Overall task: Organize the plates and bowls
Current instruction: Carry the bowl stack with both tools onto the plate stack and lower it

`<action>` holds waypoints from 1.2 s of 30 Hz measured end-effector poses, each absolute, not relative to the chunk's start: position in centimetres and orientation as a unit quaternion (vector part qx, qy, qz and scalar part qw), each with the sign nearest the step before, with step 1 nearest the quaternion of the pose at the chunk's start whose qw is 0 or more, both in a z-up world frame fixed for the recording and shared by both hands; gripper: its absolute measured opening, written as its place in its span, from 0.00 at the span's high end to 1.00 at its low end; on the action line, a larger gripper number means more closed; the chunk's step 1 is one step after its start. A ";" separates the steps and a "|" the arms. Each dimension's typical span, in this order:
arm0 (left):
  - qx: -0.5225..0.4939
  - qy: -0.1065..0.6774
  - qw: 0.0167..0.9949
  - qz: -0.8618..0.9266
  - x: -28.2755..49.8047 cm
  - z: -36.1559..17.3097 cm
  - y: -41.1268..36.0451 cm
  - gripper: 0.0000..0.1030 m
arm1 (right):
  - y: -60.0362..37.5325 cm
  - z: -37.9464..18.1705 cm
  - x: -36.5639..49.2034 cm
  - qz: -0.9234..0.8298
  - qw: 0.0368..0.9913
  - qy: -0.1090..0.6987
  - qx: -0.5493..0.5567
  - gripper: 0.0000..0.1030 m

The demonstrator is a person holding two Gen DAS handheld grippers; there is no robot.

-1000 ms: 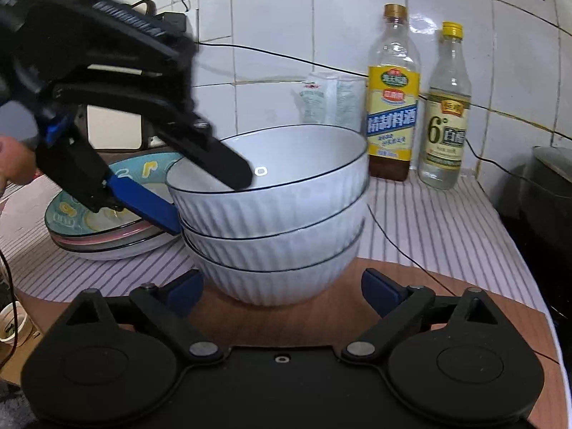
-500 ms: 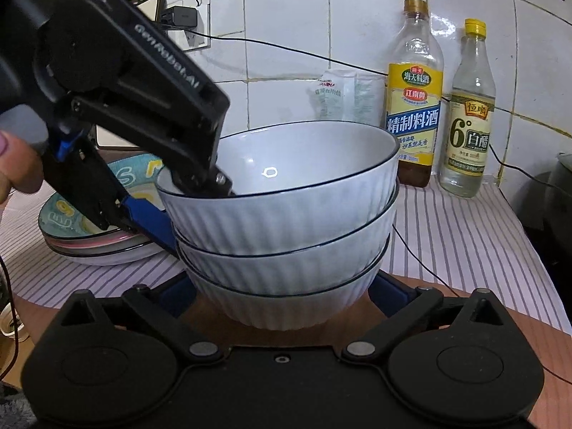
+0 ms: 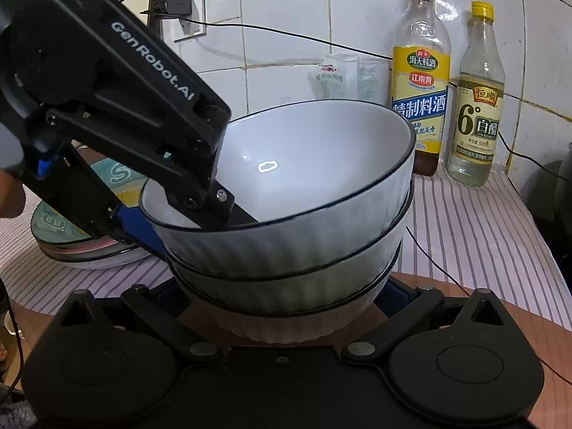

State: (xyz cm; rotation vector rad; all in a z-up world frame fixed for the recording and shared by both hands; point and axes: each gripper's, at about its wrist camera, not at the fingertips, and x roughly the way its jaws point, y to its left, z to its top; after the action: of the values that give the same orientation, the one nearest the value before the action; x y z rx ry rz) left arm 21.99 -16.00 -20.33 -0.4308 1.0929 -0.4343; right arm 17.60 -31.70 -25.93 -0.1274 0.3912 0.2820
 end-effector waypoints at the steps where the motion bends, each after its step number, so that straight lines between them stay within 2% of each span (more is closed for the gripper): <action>1: -0.198 0.509 0.812 -0.205 21.9 -20.3 -16.0 0.59 | -31.6 -25.9 17.5 0.136 0.970 0.193 -0.062 0.00; 24: -0.115 0.486 0.833 -0.239 20.9 -19.1 -17.1 0.59 | -31.1 -26.2 15.9 0.093 0.981 0.161 -0.063 0.01; 36: -0.105 0.466 0.838 -0.262 19.1 -15.3 -15.3 0.59 | -29.5 -22.9 13.9 0.076 0.985 0.135 -0.074 0.00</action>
State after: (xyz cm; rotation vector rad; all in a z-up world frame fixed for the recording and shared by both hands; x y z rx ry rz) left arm 19.11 -15.32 -15.29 -0.2222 0.9856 -0.5550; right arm 13.93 -29.50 -22.95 -0.1494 0.2717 0.1526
